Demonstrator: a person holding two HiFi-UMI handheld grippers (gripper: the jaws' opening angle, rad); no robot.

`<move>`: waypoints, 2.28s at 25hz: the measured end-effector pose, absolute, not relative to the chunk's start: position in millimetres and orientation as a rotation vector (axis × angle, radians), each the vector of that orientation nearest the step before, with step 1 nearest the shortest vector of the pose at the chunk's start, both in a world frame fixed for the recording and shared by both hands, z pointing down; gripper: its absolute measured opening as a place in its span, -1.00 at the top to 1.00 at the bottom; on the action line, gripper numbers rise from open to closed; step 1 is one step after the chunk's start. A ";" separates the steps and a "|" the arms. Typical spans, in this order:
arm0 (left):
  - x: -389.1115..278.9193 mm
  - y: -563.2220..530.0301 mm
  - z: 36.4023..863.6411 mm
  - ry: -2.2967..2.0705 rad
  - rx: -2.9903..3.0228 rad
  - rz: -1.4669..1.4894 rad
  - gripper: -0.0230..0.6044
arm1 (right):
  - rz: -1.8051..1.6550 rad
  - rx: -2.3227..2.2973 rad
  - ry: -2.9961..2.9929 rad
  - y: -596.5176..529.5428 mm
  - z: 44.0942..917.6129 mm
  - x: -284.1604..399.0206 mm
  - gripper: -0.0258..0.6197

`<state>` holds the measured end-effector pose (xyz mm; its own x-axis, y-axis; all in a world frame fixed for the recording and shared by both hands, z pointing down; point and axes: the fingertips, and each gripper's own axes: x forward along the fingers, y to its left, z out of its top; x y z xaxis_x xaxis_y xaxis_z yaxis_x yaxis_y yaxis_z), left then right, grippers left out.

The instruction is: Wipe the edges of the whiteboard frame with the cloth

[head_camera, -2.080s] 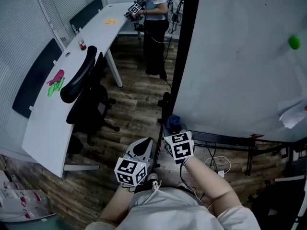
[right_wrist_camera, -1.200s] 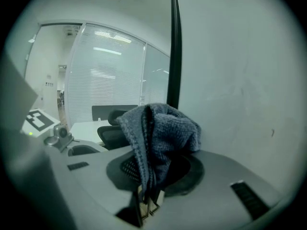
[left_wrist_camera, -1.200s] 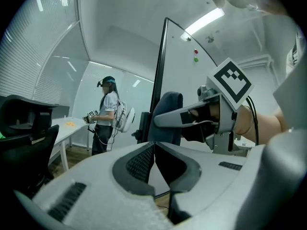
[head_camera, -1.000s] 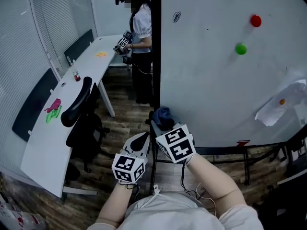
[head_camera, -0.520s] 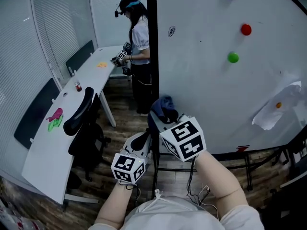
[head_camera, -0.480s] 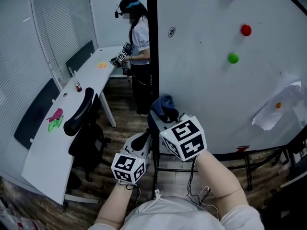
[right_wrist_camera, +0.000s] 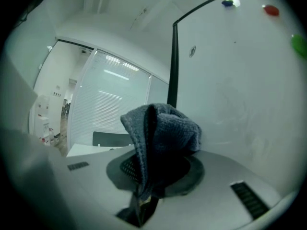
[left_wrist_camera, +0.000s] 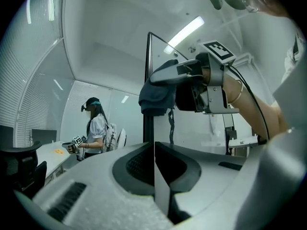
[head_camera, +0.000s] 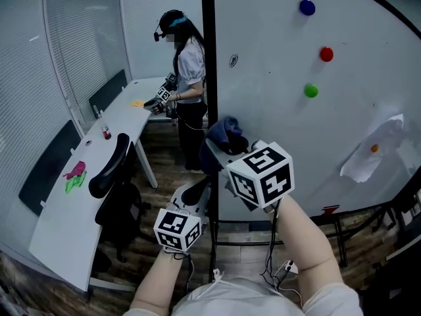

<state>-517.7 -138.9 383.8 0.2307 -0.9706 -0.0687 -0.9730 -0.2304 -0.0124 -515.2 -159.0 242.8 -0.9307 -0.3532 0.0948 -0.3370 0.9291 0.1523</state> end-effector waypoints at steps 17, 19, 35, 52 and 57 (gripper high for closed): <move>-528.5 -129.3 353.5 1.842 -2.426 0.091 0.86 | -0.453 0.800 -3.002 -157.5 135.5 -519.7 0.68; -528.7 -128.9 350.8 1.834 -2.434 0.083 0.86 | -0.465 0.816 -3.005 -158.4 126.0 -520.7 0.68; -527.9 -138.8 305.0 1.736 -2.492 0.136 0.86 | -0.683 0.937 -2.986 -156.4 12.9 -526.8 0.68; -519.7 -148.2 262.4 1.671 -2.504 0.181 0.86 | -0.947 1.103 -2.952 -153.1 -109.5 -523.2 0.68; -511.2 -146.7 271.1 1.646 -2.536 0.173 0.86 | -0.957 1.120 -2.949 -151.1 -126.9 -522.5 0.68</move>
<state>-511.2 -146.7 271.1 0.4046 -0.9010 -0.1567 -0.9139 -0.4046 -0.0330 -522.5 -151.1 -126.9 -0.7585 -0.5596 -0.3339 -0.6490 0.6029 0.4640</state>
